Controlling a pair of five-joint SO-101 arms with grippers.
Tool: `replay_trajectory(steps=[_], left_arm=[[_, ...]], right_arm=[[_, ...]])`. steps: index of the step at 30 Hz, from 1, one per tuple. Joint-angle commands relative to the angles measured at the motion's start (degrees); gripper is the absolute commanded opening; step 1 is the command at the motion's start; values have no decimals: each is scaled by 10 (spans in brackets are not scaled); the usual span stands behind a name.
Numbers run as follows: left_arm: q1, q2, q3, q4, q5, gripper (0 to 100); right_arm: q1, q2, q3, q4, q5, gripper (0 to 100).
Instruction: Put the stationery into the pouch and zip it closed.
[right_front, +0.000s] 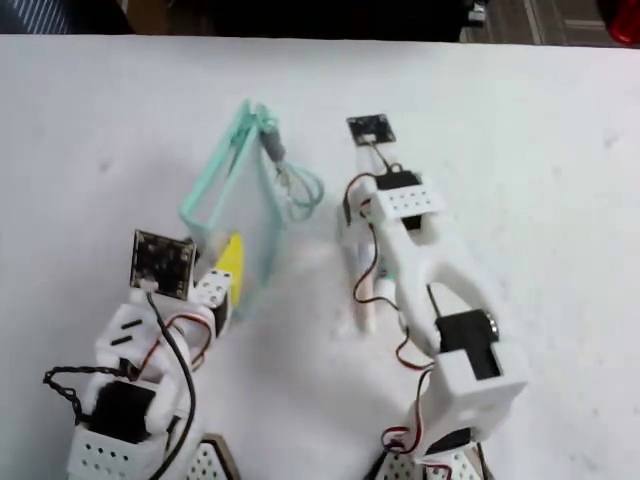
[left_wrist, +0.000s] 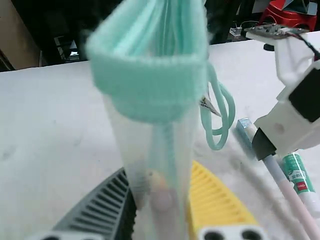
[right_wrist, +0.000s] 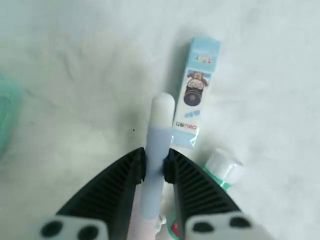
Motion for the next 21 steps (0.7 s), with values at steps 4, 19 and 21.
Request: replay_trajectory(steps=[4, 19, 21], left_arm=[[-8, 0, -23, -15, -4, 112], [-7, 0, -23, -18, -3, 112], [-7, 0, -23, -18, -3, 113]], right_arm=[[7, -84, -12, 42, 0, 16], [7, -146, -11, 92, -4, 16], [7, -146, -11, 94, -4, 16]])
